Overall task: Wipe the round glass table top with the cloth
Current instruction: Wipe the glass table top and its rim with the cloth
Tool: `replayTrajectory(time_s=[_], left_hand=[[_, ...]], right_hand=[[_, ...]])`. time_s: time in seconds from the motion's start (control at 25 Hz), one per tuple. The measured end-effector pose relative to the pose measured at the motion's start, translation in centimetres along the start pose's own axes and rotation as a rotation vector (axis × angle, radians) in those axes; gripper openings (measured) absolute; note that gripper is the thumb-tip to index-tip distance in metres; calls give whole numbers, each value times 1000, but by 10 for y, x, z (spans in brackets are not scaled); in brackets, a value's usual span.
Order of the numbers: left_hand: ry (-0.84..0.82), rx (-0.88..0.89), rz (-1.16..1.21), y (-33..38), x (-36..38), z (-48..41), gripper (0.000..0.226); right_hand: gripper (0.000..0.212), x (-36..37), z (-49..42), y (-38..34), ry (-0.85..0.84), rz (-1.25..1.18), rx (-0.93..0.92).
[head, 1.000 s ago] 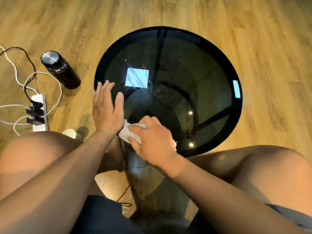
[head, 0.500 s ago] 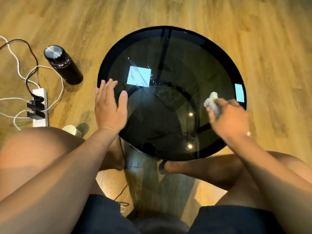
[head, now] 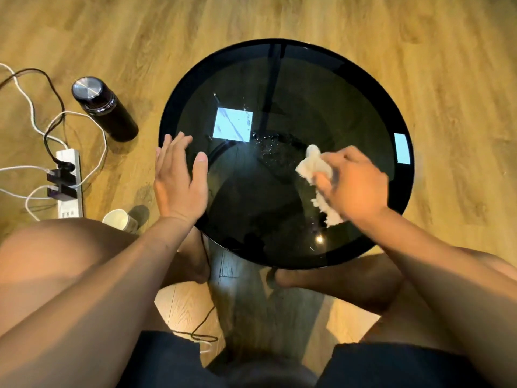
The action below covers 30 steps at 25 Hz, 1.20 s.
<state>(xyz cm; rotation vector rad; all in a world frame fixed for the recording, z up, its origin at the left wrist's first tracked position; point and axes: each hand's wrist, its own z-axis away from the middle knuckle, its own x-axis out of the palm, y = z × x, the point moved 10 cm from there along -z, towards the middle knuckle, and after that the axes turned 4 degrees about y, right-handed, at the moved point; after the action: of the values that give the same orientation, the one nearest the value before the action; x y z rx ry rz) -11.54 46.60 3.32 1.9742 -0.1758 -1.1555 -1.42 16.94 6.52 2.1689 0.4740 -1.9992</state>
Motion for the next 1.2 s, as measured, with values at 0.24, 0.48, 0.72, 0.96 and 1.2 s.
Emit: replayTrajectory(time_s=[0.24, 0.48, 0.72, 0.96, 1.2], left_hand=[[5, -21, 8, 1, -2, 0, 54], [-1, -17, 78, -1, -4, -1, 54], [5, -102, 87, -6, -4, 1, 52], [-2, -81, 90, -6, -4, 0, 52], [0, 7, 19, 0, -2, 0, 51]], right_hand=[[35, -17, -52, 87, -11, 110, 355], [24, 25, 10, -192, -125, -125, -192], [27, 23, -13, -103, -125, -80, -65], [44, -14, -54, 116, 29, -12, 411], [61, 15, -17, 72, 33, 91, 212]])
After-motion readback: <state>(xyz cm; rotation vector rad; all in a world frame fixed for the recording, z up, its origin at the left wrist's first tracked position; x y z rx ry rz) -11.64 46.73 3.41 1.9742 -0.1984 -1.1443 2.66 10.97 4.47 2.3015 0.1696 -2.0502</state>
